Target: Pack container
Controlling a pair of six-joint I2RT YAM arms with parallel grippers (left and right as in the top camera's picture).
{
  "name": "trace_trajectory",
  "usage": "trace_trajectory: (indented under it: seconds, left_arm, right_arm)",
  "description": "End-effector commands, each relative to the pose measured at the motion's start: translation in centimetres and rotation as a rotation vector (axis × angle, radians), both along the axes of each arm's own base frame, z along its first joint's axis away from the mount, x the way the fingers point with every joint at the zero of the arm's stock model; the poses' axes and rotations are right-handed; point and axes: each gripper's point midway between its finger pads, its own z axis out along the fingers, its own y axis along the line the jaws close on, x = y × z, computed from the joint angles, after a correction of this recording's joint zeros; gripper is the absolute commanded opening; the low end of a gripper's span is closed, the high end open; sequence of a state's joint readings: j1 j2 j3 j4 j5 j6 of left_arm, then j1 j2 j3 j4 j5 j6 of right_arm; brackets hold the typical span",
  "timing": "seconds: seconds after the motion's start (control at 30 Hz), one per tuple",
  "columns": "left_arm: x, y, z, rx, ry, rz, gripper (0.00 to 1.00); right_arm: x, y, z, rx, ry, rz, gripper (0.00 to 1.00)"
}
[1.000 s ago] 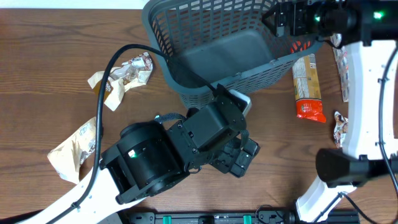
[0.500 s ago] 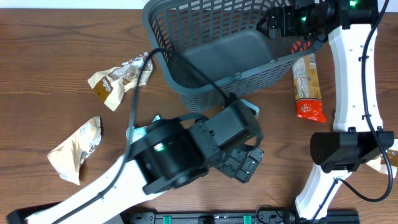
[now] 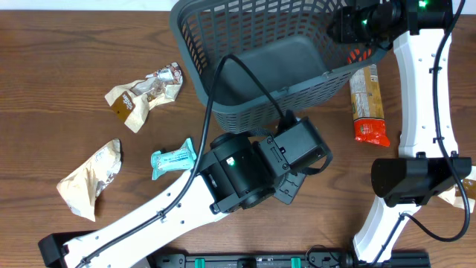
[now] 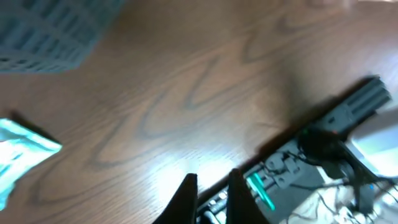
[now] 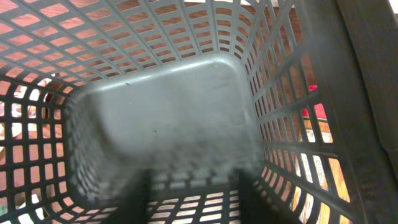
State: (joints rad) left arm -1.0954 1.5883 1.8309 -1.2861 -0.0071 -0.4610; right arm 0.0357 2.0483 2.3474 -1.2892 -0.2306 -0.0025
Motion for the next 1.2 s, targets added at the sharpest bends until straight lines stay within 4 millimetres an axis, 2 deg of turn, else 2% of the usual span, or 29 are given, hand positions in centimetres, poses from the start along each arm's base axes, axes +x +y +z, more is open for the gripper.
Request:
trace_trajectory:
  seconds: [0.0,0.13,0.3,0.57,0.8,1.03,1.17]
  left_arm:
    - [2.3,2.0,0.2,0.058,-0.097,0.168,0.06]
    - [3.4,3.4,0.3,0.102,-0.158,0.248,0.06]
    - [3.6,3.2,0.4,0.096,-0.168,0.250,0.06]
    - [5.0,3.4,0.2,0.125,-0.223,0.274,0.06]
    - [6.5,3.8,-1.3,0.173,-0.200,0.306,0.06]
    - [7.3,3.6,-3.2,0.204,-0.145,0.297,0.06]
    - [8.6,4.0,-3.9,0.228,-0.142,0.304,0.06]
  right_arm:
    - [-0.1,-0.8,0.8,-0.009,-0.018,-0.027,0.01]
    - [-0.1,-0.8,0.8,-0.009,-0.018,-0.027,0.01]
    - [-0.4,-0.8,0.2,-0.010,0.005,-0.027,0.01]
    - [-1.1,-0.8,-3.2,-0.021,0.096,-0.013,0.01]
    - [-2.0,-0.8,-6.1,-0.030,0.175,0.001,0.01]
    - [-2.2,-0.8,-6.4,-0.029,0.186,0.002,0.01]
    - [-2.2,-0.7,-6.4,-0.026,0.188,0.003,0.01]
